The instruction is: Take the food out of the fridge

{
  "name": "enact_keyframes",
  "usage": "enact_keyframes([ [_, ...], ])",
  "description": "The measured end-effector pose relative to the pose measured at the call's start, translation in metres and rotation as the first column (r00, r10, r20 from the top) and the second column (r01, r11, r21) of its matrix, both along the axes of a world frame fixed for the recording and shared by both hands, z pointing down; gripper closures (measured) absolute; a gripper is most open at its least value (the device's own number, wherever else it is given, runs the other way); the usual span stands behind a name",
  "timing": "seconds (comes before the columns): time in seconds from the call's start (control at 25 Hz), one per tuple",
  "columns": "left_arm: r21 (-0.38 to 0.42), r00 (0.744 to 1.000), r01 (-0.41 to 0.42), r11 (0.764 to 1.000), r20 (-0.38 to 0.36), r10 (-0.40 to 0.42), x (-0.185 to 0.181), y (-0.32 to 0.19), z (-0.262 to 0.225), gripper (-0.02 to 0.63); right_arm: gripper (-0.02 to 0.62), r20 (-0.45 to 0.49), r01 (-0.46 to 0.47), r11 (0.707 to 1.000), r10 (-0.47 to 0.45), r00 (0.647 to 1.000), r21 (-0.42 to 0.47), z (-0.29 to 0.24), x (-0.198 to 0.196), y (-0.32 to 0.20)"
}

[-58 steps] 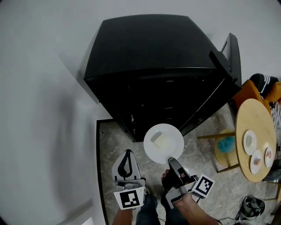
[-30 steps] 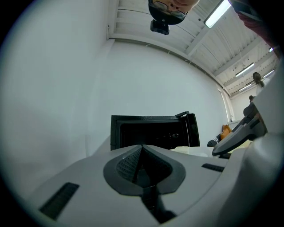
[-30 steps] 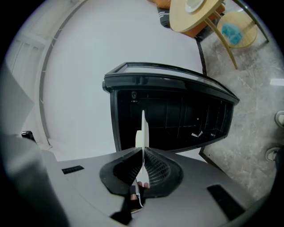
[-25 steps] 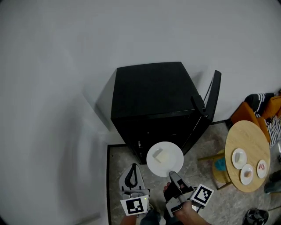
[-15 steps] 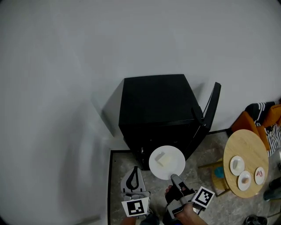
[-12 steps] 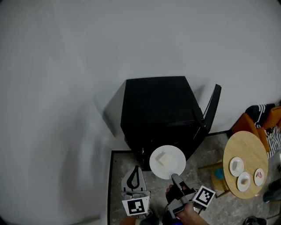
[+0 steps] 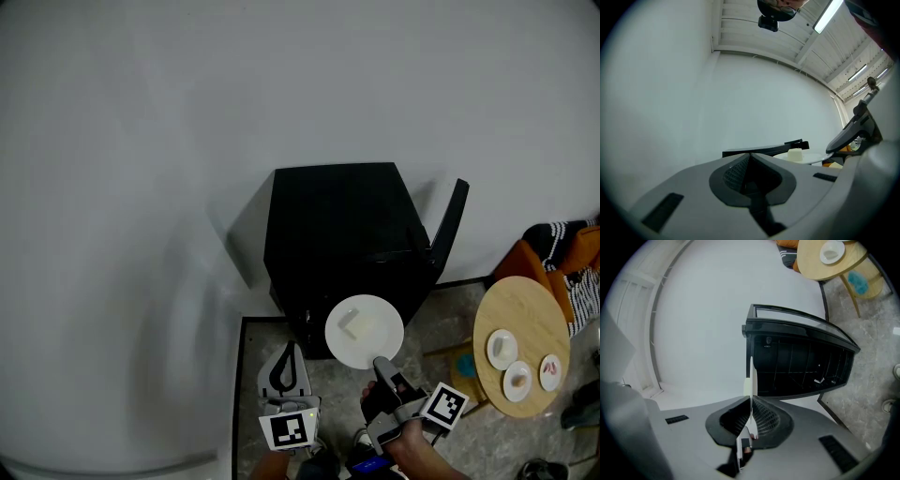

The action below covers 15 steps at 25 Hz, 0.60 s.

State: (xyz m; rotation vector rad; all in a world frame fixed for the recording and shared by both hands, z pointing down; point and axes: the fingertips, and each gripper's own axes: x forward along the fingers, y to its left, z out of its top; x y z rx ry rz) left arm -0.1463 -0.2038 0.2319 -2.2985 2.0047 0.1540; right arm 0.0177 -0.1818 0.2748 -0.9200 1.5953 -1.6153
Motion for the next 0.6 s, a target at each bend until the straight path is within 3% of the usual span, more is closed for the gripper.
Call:
enact_keyframes([
  [0.44,0.003,0.999,-0.041,0.999,0.03,0.041,0.019,0.018,-0.014,0.592,0.563,-0.032,-0.027,1.0,0.028,0.999,0.013,-0.017,0.03,0.021],
  [0.6,0.001,0.999,-0.053,0.999,0.003,0.053,0.027,0.024,-0.008,0.592,0.563,-0.029,-0.03,0.999,0.031,0.999,0.034,-0.019,0.034,0.026],
])
